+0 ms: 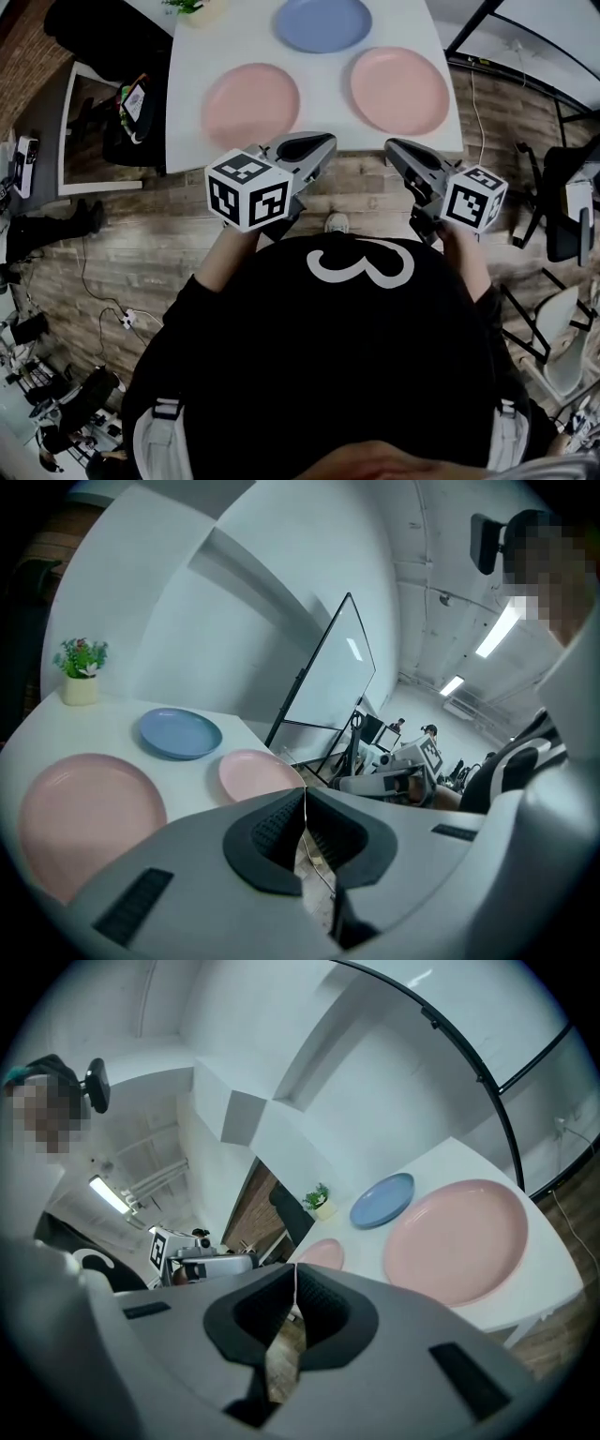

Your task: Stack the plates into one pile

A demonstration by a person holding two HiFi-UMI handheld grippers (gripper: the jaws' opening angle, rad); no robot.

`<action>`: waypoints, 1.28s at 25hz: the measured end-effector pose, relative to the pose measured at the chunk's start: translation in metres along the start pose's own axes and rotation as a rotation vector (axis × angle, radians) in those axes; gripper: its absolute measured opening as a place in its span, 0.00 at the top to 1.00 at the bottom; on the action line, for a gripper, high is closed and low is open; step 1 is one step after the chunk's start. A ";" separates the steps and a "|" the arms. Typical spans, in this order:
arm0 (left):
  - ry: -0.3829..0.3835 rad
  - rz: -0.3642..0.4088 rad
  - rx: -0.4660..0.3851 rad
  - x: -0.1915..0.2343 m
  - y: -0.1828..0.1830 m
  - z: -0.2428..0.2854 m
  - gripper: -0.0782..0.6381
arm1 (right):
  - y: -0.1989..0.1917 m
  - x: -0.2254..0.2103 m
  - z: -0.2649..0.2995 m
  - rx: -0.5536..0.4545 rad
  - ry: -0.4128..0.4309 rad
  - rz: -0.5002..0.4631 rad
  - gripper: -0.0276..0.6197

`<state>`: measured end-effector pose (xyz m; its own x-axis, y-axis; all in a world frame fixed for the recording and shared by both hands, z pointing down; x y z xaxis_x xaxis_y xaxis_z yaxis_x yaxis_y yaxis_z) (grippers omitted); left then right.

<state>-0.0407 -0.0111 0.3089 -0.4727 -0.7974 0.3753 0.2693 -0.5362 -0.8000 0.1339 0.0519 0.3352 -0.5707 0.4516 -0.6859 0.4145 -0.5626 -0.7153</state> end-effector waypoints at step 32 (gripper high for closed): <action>0.122 -0.080 0.063 0.048 0.031 0.108 0.79 | 0.065 -0.108 -0.035 0.017 -0.049 0.065 0.92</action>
<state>0.0360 -0.0959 0.3526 -0.5922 -0.7140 0.3736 0.2769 -0.6157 -0.7377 0.2469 -0.0094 0.3575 -0.5769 0.3793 -0.7234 0.4399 -0.6020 -0.6664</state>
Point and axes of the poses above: the fingertips, and each gripper's own axes: z forward along the fingers, x to its left, y out of its top, the point moved 6 cm from there along -z, backward along the fingers, and after that the axes turned 9 degrees about y, right-handed, at the moved point
